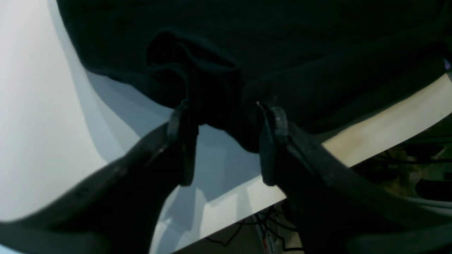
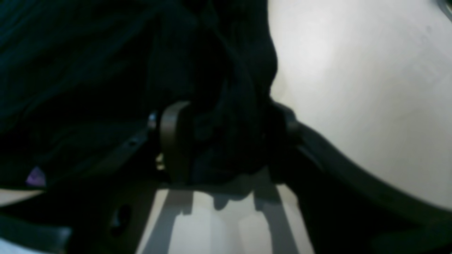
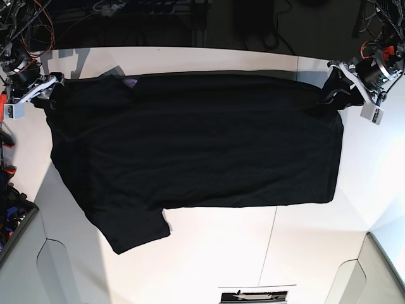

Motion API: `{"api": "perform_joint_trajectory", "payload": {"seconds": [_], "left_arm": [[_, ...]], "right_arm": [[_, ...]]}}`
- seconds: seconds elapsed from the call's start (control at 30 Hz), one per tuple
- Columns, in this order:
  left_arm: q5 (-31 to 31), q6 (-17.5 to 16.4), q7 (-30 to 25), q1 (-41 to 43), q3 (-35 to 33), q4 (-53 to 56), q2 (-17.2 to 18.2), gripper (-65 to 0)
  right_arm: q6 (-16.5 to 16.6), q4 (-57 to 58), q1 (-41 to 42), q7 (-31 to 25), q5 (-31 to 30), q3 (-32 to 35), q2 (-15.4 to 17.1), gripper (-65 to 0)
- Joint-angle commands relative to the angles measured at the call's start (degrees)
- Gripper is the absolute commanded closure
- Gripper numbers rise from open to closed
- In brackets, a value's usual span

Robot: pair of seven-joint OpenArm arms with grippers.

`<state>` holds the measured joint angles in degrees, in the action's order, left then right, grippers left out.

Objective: Layout the t-shirt on the table in an organized manner, then fold the t-shirt properly
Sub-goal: 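Drag the shirt edge with both grippers, then open and withdraw, then grasp the shirt's side corners with both grippers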

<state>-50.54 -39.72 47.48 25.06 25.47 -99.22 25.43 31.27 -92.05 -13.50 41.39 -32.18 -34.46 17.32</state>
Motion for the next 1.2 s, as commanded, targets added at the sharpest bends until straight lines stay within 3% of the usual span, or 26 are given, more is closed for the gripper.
{"api": "perform_joint_trajectory", "payload": {"seconds": [0.0,0.2,0.53,0.77,0.9,1.03,1.17], "left_arm": [[-1.1,-0.3,-0.4,-0.1,0.5,-0.8,1.1,-30.2],[-2.7,-0.3,4.3,0.2,1.9,-0.8,1.4,-30.1],[-7.7,-0.3,4.2,0.8,13.5,-0.8,2.2,-30.1],[-8.3,-0.3,1.4,-0.3,13.4,-0.8,4.3,-30.1],[-8.2,-0.3,1.0,-3.4,12.0,-0.8,5.4,-30.1],[-3.6,-0.3,-2.2,-5.1,6.7,-0.8,7.7,-30.1],[2.9,0.1,-7.8,-7.4,1.1,-0.5,8.7,-30.1]], "right_arm": [[0.0,-1.2,0.3,-1.0,-1.4,-0.5,1.1,-32.4],[0.0,-1.2,0.5,-1.1,-1.5,-2.9,1.1,-32.3],[0.0,-1.2,4.1,-2.0,-4.0,-5.0,4.9,-32.4],[0.0,-0.1,10.9,-2.7,-3.8,-4.8,4.9,-32.4],[-0.2,6.0,17.3,-3.5,-1.9,-4.0,4.9,-32.4],[-0.2,17.3,23.6,-6.6,-0.2,-0.9,5.7,-32.5],[-0.2,28.9,30.9,-10.7,5.4,2.4,6.4,-32.5]]}}
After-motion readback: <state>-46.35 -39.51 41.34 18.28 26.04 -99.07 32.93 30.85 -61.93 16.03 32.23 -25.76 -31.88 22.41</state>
